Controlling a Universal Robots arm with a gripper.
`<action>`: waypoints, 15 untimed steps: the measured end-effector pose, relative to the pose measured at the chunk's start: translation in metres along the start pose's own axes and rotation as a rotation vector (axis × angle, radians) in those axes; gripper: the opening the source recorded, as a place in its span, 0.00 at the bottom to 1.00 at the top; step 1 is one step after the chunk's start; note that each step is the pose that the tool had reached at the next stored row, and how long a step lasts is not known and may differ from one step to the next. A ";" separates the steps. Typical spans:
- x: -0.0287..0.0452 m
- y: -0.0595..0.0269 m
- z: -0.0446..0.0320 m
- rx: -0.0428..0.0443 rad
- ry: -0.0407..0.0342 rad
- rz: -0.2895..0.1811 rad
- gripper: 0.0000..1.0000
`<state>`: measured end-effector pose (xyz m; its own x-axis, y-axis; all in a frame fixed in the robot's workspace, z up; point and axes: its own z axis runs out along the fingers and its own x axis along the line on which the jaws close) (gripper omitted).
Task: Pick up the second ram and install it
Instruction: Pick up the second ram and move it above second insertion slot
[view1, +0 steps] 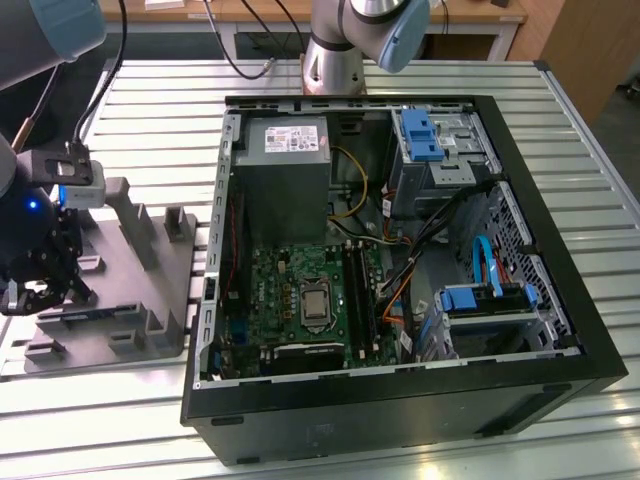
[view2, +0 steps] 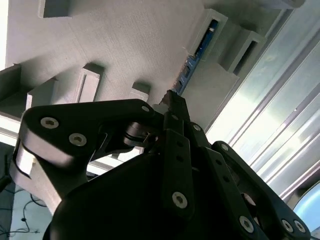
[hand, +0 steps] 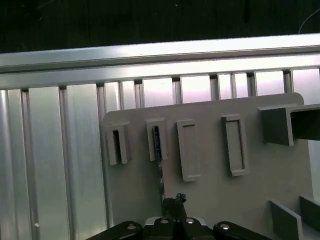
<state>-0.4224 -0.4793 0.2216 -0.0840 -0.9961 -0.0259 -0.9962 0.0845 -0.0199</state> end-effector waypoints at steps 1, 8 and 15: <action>0.0000 0.0000 0.0001 -0.0002 -0.0002 -0.010 0.10; 0.0000 0.0000 0.0002 -0.0019 -0.0016 -0.075 0.10; 0.0000 0.0000 0.0002 -0.0024 -0.0016 -0.093 0.10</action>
<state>-0.4224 -0.4793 0.2214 0.0091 -0.9996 -0.0257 -0.9998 -0.0085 -0.0200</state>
